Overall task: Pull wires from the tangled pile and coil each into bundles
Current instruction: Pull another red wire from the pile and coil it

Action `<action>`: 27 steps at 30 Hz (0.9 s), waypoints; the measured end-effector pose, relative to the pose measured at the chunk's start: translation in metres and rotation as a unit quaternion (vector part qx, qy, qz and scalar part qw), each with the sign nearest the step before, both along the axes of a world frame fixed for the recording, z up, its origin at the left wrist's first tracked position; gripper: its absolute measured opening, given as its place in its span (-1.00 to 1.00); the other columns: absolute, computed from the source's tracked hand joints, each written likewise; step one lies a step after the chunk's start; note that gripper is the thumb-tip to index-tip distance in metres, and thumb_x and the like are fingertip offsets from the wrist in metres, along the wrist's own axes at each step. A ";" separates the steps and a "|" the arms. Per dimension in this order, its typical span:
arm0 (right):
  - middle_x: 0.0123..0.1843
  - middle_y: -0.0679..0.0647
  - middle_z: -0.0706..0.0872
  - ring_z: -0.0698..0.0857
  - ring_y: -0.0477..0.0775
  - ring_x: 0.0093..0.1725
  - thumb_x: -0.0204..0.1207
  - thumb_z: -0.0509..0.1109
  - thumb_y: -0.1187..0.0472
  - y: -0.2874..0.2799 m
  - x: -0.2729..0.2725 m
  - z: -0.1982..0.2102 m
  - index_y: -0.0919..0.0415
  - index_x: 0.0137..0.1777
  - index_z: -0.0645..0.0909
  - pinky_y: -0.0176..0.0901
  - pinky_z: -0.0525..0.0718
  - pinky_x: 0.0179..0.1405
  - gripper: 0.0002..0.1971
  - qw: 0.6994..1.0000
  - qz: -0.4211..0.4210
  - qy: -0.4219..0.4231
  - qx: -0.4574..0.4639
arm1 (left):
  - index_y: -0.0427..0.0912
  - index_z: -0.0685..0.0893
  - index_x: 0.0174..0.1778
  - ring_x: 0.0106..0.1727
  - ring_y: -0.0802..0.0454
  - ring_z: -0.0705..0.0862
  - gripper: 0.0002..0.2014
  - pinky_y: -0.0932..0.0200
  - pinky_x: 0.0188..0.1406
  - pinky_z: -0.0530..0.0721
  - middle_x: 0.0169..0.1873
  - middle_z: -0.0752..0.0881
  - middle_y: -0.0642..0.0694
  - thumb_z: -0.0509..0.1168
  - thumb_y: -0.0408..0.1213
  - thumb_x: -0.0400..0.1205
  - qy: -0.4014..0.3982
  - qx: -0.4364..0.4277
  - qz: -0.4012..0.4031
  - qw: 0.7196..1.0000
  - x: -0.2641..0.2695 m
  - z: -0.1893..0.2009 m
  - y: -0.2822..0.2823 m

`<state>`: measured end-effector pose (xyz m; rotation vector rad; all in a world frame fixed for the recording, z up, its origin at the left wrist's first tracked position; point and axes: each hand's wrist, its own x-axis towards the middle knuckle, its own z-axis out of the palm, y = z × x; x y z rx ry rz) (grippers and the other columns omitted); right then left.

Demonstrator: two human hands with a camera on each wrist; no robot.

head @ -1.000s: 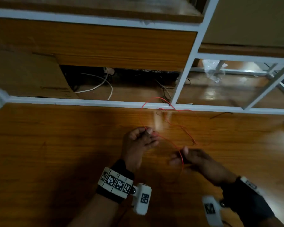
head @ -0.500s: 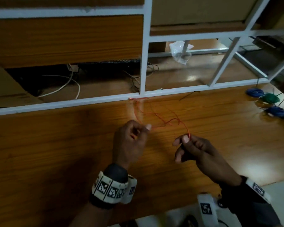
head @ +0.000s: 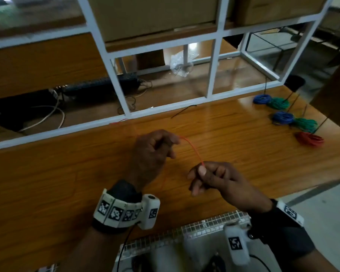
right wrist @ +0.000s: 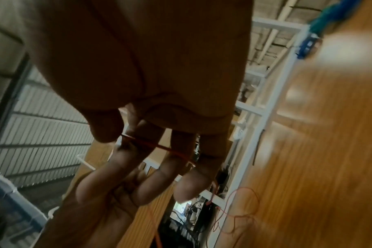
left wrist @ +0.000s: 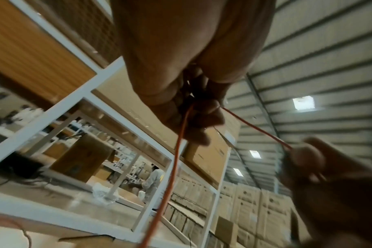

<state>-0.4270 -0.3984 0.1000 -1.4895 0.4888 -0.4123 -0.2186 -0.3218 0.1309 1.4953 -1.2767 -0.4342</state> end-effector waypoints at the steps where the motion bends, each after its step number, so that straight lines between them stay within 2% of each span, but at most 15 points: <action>1: -0.07 0.31 0.86 0.82 0.32 0.01 0.76 0.25 0.01 -0.004 -0.009 -0.001 0.19 0.11 0.80 0.20 0.69 0.08 -0.66 0.999 0.000 -0.014 0.031 | -0.01 0.78 -0.10 -0.42 0.09 0.68 -0.80 0.20 -0.42 0.64 -0.42 0.73 0.06 0.28 -0.30 0.75 0.025 -0.016 0.031 0.999 -0.002 0.002 -0.006; 2: -0.03 0.34 0.85 0.80 0.35 0.07 0.76 0.23 0.02 -0.008 -0.016 -0.004 0.17 0.11 0.81 0.28 0.69 0.16 -0.65 0.998 0.002 -0.025 0.055 | -0.12 0.79 -0.08 -0.49 0.12 0.61 -0.81 0.20 -0.48 0.57 -0.48 0.70 0.08 0.28 -0.32 0.75 0.033 -0.022 0.057 0.998 -0.002 0.003 -0.012; 3: 0.00 0.36 0.85 0.79 0.38 0.13 0.76 0.21 0.02 -0.011 -0.023 -0.005 0.17 0.11 0.81 0.37 0.67 0.25 -0.65 0.997 0.009 -0.031 0.068 | -0.19 0.80 -0.06 -0.50 0.18 0.57 -0.82 0.22 -0.46 0.52 -0.49 0.69 0.15 0.29 -0.32 0.75 0.039 -0.020 0.078 0.996 -0.001 0.001 -0.017; 6: 0.03 0.38 0.84 0.76 0.48 0.22 0.79 0.23 -0.04 -0.017 -0.034 -0.009 0.22 0.07 0.80 0.57 0.59 0.39 -0.60 0.995 0.045 -0.038 0.082 | -0.18 0.82 -0.06 -0.35 0.32 0.61 -0.83 0.21 -0.26 0.55 -0.42 0.71 0.26 0.33 -0.26 0.72 0.046 -0.004 0.121 0.992 -0.004 -0.008 -0.028; 7: 0.02 0.38 0.84 0.77 0.48 0.20 0.78 0.25 -0.10 -0.017 -0.034 -0.009 0.25 0.06 0.80 0.54 0.62 0.39 -0.55 0.993 0.059 -0.043 0.096 | -0.17 0.83 -0.08 -0.31 0.35 0.64 -0.84 0.24 -0.22 0.56 -0.41 0.72 0.27 0.35 -0.25 0.71 0.036 0.003 0.124 0.992 -0.008 -0.010 -0.031; 9: 0.02 0.40 0.84 0.81 0.40 0.11 0.71 0.28 -0.24 -0.015 -0.032 -0.007 0.28 0.10 0.80 0.30 0.74 0.28 -0.45 0.983 0.080 -0.062 0.154 | -0.13 0.84 -0.11 -0.25 0.40 0.68 -0.84 0.39 -0.18 0.56 -0.33 0.75 0.27 0.36 -0.26 0.70 0.002 0.026 0.104 0.994 -0.018 -0.015 -0.036; 11: 0.00 0.41 0.84 0.84 0.30 0.02 0.70 0.31 -0.22 -0.012 -0.027 -0.005 0.28 0.16 0.78 0.15 0.78 0.15 -0.48 0.967 0.089 -0.097 0.218 | -0.13 0.84 -0.12 -0.19 0.40 0.70 -0.84 0.40 -0.14 0.57 -0.22 0.80 0.21 0.36 -0.24 0.70 -0.009 0.041 0.087 0.995 -0.026 -0.019 -0.044; 13: -0.03 0.39 0.85 0.85 0.33 0.08 0.72 0.38 -0.07 -0.010 -0.022 -0.004 0.31 0.20 0.74 0.23 0.75 0.19 -0.59 0.947 0.083 -0.155 0.269 | -0.16 0.85 -0.11 -0.19 0.41 0.70 -0.81 0.32 -0.14 0.57 -0.22 0.79 0.19 0.36 -0.19 0.70 -0.005 0.047 0.089 0.995 -0.026 -0.022 -0.054; 16: -0.14 0.35 0.85 0.76 0.42 0.32 0.74 0.39 0.09 -0.008 -0.017 0.002 0.37 0.12 0.70 0.37 0.65 0.42 -0.71 0.907 0.063 -0.249 0.334 | -0.15 0.85 -0.11 -0.09 0.42 0.72 -0.77 0.26 -0.05 0.63 -0.14 0.82 0.13 0.35 -0.12 0.70 0.017 0.044 0.095 0.994 -0.018 -0.019 -0.066; 18: -0.09 0.35 0.85 0.74 0.41 0.37 0.79 0.32 0.09 -0.006 -0.013 0.007 0.39 0.11 0.69 0.35 0.63 0.45 -0.69 0.882 0.065 -0.288 0.367 | -0.13 0.84 -0.12 -0.09 0.37 0.73 -0.76 0.24 -0.03 0.66 -0.12 0.83 0.09 0.35 -0.09 0.70 0.027 0.041 0.103 0.994 -0.012 -0.014 -0.072; 20: 0.06 0.39 0.85 0.70 0.41 0.43 0.86 0.17 0.05 -0.004 -0.008 0.012 0.41 0.17 0.67 0.37 0.59 0.48 -0.60 0.865 0.076 -0.306 0.390 | -0.13 0.84 -0.12 -0.07 0.31 0.74 -0.75 0.23 0.00 0.67 -0.12 0.84 0.07 0.35 -0.07 0.70 0.036 0.052 0.104 0.993 -0.005 -0.016 -0.076; 23: 0.21 0.45 0.79 0.61 0.46 0.52 0.89 0.07 0.02 -0.002 -0.001 0.019 0.46 0.29 0.60 0.45 0.47 0.55 -0.52 0.863 0.084 -0.313 0.388 | -0.13 0.83 -0.16 -0.07 0.19 0.76 -0.75 0.14 -0.01 0.69 -0.18 0.82 0.09 0.35 -0.09 0.70 0.060 0.055 0.106 0.991 0.005 -0.025 -0.077; 27: 0.26 0.44 0.78 0.58 0.48 0.55 0.88 0.10 0.11 0.001 0.007 0.023 0.48 0.44 0.55 0.47 0.42 0.60 -0.57 0.880 0.102 -0.316 0.341 | -0.13 0.82 -0.18 -0.21 0.28 0.67 -0.74 0.26 -0.18 0.54 -0.29 0.76 0.14 0.33 -0.10 0.72 0.033 0.082 0.109 0.990 0.016 -0.037 -0.071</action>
